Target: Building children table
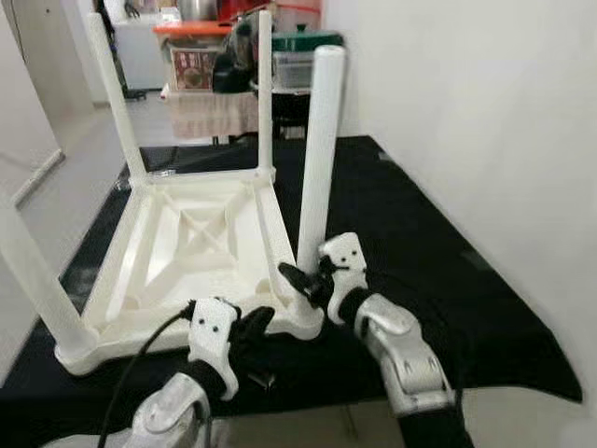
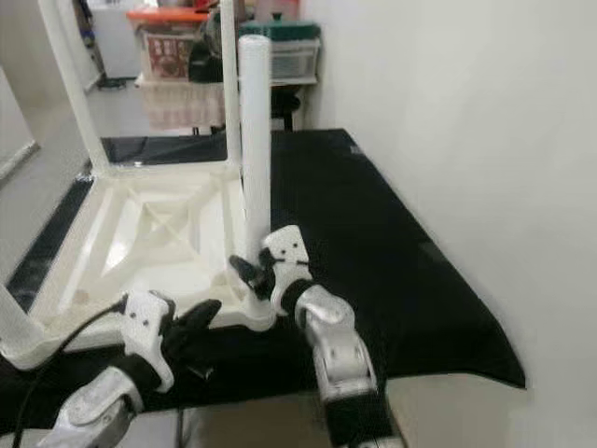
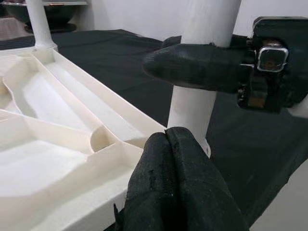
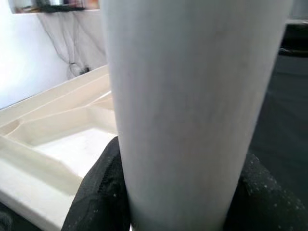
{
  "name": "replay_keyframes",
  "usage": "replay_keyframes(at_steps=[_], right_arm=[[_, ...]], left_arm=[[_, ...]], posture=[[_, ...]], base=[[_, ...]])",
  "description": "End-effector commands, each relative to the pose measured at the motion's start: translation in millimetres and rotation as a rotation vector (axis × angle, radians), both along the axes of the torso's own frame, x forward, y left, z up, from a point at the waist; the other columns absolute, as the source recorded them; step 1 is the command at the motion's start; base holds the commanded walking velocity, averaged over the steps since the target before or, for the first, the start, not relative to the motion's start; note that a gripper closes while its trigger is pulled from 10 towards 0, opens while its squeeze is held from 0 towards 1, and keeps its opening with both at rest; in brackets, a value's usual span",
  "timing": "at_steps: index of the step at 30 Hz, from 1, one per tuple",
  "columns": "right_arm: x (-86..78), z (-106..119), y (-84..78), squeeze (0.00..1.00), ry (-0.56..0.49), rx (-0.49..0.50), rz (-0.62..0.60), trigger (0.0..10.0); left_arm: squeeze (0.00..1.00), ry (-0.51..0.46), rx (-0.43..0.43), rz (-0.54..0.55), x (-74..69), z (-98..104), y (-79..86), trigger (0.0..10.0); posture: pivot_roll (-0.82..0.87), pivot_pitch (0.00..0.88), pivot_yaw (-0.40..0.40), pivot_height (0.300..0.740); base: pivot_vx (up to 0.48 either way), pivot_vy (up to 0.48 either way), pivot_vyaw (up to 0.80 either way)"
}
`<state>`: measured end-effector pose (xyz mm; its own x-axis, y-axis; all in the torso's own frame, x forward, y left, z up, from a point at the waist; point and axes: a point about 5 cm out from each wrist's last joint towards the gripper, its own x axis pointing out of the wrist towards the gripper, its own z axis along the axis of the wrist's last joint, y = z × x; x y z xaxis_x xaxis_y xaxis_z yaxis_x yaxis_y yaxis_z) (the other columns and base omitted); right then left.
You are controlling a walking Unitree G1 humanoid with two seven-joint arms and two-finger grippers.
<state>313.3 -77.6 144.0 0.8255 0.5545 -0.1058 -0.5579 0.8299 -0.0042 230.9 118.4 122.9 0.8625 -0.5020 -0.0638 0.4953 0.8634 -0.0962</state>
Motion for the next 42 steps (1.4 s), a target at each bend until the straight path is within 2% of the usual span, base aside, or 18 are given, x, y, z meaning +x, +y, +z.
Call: replay_keyframes(at_steps=[1, 4, 5, 6, 7, 8, 15, 16, 17, 20, 22, 23, 25, 28, 29, 30, 37, 42], right_arm=[[6.0, -20.3, 1.2, 0.00, 0.091, -0.063, 0.054, 0.0], [7.1, -23.4, 4.9, 0.00, 0.101, -0.086, 0.074, 0.0], [9.1, -24.9, 5.7, 0.00, 0.103, -0.109, 0.071, 10.0], [8.5, -23.8, 7.6, 0.79, 0.121, -0.073, 0.080, 10.0], [7.6, -22.4, 9.3, 0.79, 0.138, -0.034, 0.097, 10.0], [6.7, -17.7, 13.2, 1.00, 0.122, -0.015, 0.167, 10.0], [-1.6, 7.5, 19.1, 1.00, 0.012, -0.004, 0.391, 10.0], [-2.1, 11.6, 17.7, 0.31, -0.012, -0.015, 0.460, 10.0], [3.3, 15.6, 12.0, 0.00, -0.024, -0.037, 0.557, 10.0], [14.8, 20.5, 1.1, 0.00, -0.008, -0.055, 0.656, 10.0], [14.8, 20.5, 1.1, 0.00, -0.008, -0.055, 0.656, 10.0], [32.7, 20.8, -12.6, 0.00, 0.025, -0.102, 0.677, 10.0], [32.7, 20.8, -12.6, 0.00, 0.025, -0.102, 0.677, 10.0], [45.6, 24.2, -22.8, 0.00, 0.053, -0.129, 0.664, 10.0], [49.0, 27.7, -24.8, 0.00, 0.059, -0.123, 0.662, 7.9], [50.0, 33.3, -25.6, 0.00, 0.062, -0.096, 0.684, 0.0], [49.5, 38.8, -33.5, 0.00, 0.080, -0.030, 0.772, 0.0], [51.3, 31.2, -41.9, 0.00, 0.046, -0.028, 0.707, 0.0]], left_arm=[[0.00, 0.025, 0.007, -0.005, 4.3, -4.5, 2.0, 10.0], [0.00, 0.023, 0.003, 0.006, 5.0, -4.1, 2.4, 10.0], [0.00, 0.020, 0.002, 0.019, 5.4, -4.0, 3.1, 10.0], [0.00, 0.018, 0.000, 0.028, 5.7, -3.8, 3.7, 10.0], [0.00, 0.017, 0.000, 0.030, 6.0, -3.7, 3.8, 10.0], [0.00, 0.018, 0.001, 0.027, 6.3, -3.8, 3.5, 10.0], [0.00, 0.020, 0.001, 0.019, 7.0, -3.6, 1.2, 10.0], [0.00, 0.020, 0.000, 0.018, 7.2, -3.6, 0.4, 10.0], [0.00, 0.020, -0.002, 0.017, 7.8, -4.2, -0.6, 10.0], [0.00, 0.020, -0.005, 0.018, 8.5, -5.1, -1.3, 10.0], [0.00, 0.020, -0.005, 0.018, 8.5, -5.1, -1.3, 10.0], [0.00, 0.018, -0.010, 0.020, 9.0, -5.7, -3.9, 10.0], [0.00, 0.018, -0.010, 0.020, 9.0, -5.7, -3.9, 10.0], [0.00, 0.016, -0.016, 0.024, 9.1, -6.2, -6.5, 10.0], [0.00, 0.015, -0.018, 0.026, 9.0, -6.2, -7.5, 10.0], [0.00, 0.015, -0.020, 0.027, 8.6, -6.4, -8.1, 10.0], [0.00, 0.019, -0.029, 0.025, 7.3, -6.8, -9.3, 10.0], [0.00, 0.018, -0.030, 0.024, 6.4, -6.0, -8.6, 10.0]], posture=[[-0.02, 0.000, -0.008, 0.740], [-0.01, 0.000, -0.011, 0.740], [-0.01, 0.000, -0.016, 0.740], [0.00, 0.000, -0.017, 0.740], [0.00, 0.000, -0.017, 0.740], [-0.01, 0.000, -0.019, 0.740], [-0.01, 0.000, -0.024, 0.740], [-0.01, 0.000, -0.024, 0.740], [0.00, 0.000, -0.037, 0.740], [0.00, 0.000, -0.039, 0.740], [0.00, 0.000, -0.039, 0.740], [0.01, 0.000, -0.066, 0.740], [0.01, 0.000, -0.066, 0.740], [0.02, 0.000, -0.073, 0.740], [0.02, 0.000, -0.076, 0.740], [0.01, 0.000, -0.076, 0.740], [0.00, 0.000, -0.067, 0.740], [-0.01, 0.000, -0.057, 0.740]], base=[[0.000, 0.000, 0.00], [0.000, 0.000, 0.00], [0.000, 0.000, 0.00], [0.000, 0.000, 0.00], [0.000, 0.000, 0.00], [0.000, 0.000, 0.00], [0.000, 0.000, 0.00], [0.000, 0.000, 0.00], [0.000, 0.000, 0.00], [0.000, 0.000, 0.00], [0.000, 0.000, 0.00], [0.000, 0.000, 0.00], [0.000, 0.000, 0.00], [0.000, 0.000, 0.00], [0.000, 0.000, 0.00], [0.000, 0.000, 0.00], [0.000, 0.000, 0.00], [0.000, 0.000, 0.00]])
